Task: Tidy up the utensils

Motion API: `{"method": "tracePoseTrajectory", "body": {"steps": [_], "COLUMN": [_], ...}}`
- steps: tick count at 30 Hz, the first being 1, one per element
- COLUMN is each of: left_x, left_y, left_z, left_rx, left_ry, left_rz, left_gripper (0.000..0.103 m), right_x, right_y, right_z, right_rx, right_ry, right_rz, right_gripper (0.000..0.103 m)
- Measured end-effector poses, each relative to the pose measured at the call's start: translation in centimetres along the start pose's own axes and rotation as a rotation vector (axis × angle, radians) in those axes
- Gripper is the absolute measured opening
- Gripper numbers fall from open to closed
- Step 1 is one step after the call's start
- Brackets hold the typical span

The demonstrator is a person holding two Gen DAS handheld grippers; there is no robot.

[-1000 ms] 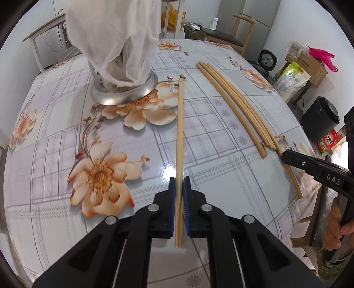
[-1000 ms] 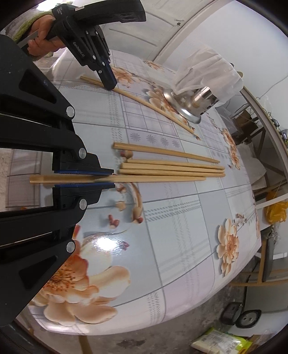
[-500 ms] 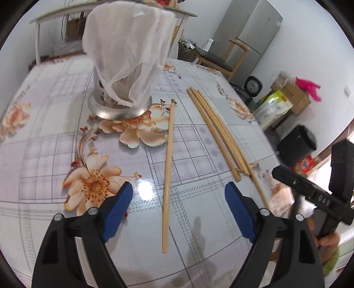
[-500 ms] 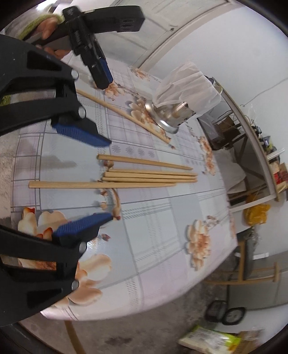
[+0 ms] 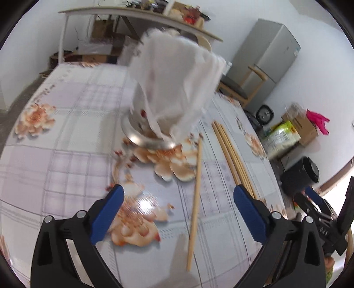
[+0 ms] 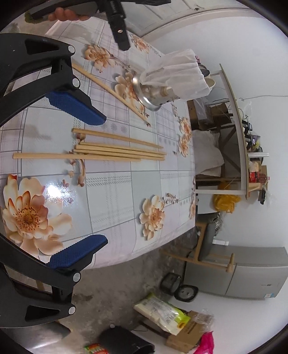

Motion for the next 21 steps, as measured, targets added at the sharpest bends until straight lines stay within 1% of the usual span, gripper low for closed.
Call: {"method": "tracePoseTrajectory", "body": {"steps": [5, 9, 10, 11, 12, 15, 16, 17, 21], "left_x": [0.7, 0.8, 0.9, 0.9, 0.9, 1.0, 1.0, 0.9, 0.7], "left_y": [0.8, 1.0, 1.0, 1.1, 1.1, 1.6, 1.7, 1.8, 1.3], "left_z": [-0.8, -1.1, -1.2, -1.3, -1.3, -1.1, -0.9, -0.8, 0.3], "left_rx": [0.008, 0.005, 0.004, 0.001, 0.000, -0.005, -0.007, -0.011, -0.035], "left_ry": [0.011, 0.013, 0.016, 0.018, 0.017, -0.008, -0.022, -0.038, -0.104], "left_rz": [0.034, 0.051, 0.055, 0.059, 0.063, 0.098, 0.108, 0.116, 0.112], "left_gripper": [0.097, 0.097, 0.097, 0.097, 0.097, 0.097, 0.097, 0.097, 0.097], "right_x": [0.3, 0.4, 0.5, 0.6, 0.7, 1.1, 1.1, 1.1, 0.5], "right_y": [0.4, 1.4, 1.5, 1.8, 2.0, 2.1, 1.9, 1.8, 0.8], "right_z": [-0.2, -0.5, -0.5, -0.4, -0.2, 0.5, 0.7, 0.9, 1.0], "right_rx": [-0.100, -0.206, -0.209, -0.201, -0.173, -0.080, -0.031, -0.003, 0.033], "right_ry": [0.054, 0.123, 0.129, 0.132, 0.127, 0.102, 0.094, 0.090, 0.076], "right_rz": [0.050, 0.133, 0.147, 0.164, 0.175, 0.174, 0.174, 0.174, 0.141], "right_gripper": [0.095, 0.095, 0.095, 0.095, 0.095, 0.095, 0.095, 0.095, 0.095]}}
Point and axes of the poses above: each gripper's, at about its wrist camera, not at the fingertips, and y roughly against the way its jaws point, z to its right, x to its top, the point moved 1 cm from there along -y, roughly the way its jaws point, and after that the axes turned 12 degrees about -x, right-handed, at the moved point
